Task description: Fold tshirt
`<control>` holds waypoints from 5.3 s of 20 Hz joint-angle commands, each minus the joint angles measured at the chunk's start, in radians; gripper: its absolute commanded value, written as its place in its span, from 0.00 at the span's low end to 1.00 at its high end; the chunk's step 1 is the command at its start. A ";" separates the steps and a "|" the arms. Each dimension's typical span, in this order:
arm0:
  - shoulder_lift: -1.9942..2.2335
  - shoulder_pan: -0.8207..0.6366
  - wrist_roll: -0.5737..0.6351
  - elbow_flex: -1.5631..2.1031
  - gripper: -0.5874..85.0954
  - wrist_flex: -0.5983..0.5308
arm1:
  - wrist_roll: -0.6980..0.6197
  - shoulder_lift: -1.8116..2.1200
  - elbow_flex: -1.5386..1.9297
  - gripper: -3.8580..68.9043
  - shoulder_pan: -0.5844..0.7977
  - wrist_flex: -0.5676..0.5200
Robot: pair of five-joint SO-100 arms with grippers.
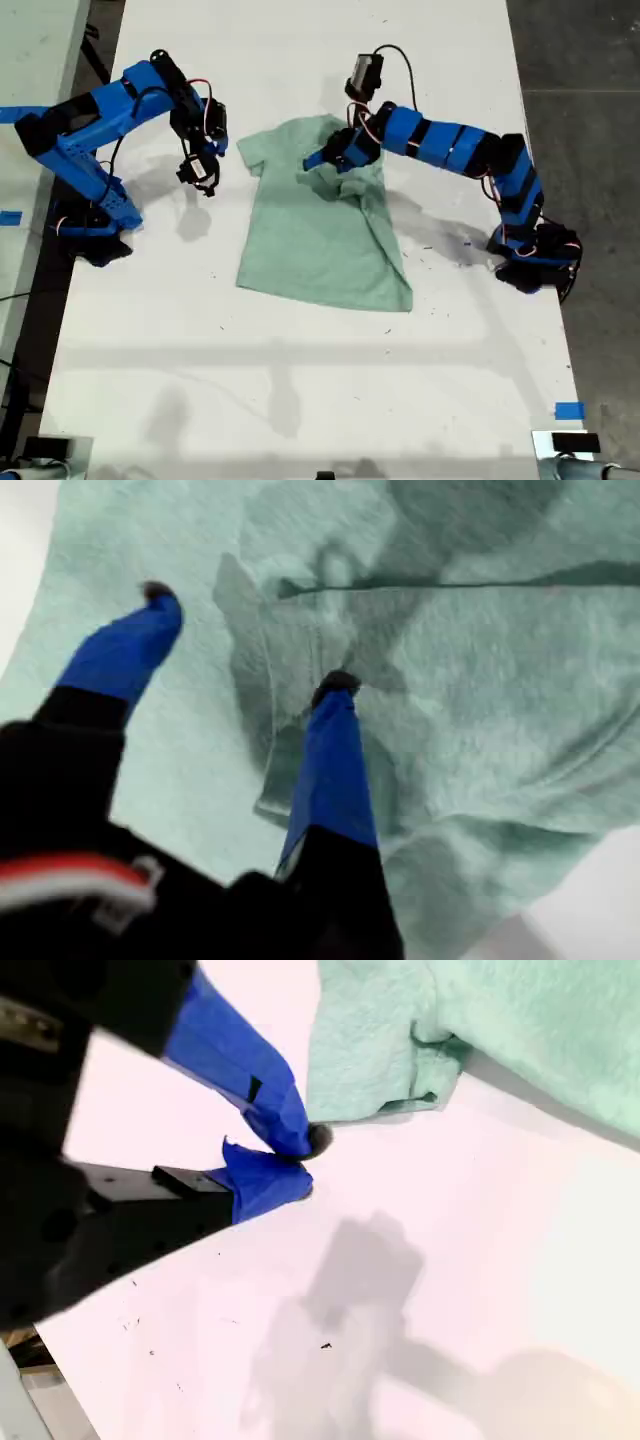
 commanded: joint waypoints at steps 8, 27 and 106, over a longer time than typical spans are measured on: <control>0.020 0.037 -0.032 -0.031 0.07 0.003 | -0.048 0.675 0.276 0.47 -0.014 0.382; -0.626 -0.153 0.201 -0.548 0.45 0.035 | 0.025 1.023 0.666 0.48 -0.055 0.287; 0.359 0.520 -0.425 0.416 0.12 -0.035 | 0.187 0.719 0.945 0.03 -0.465 0.054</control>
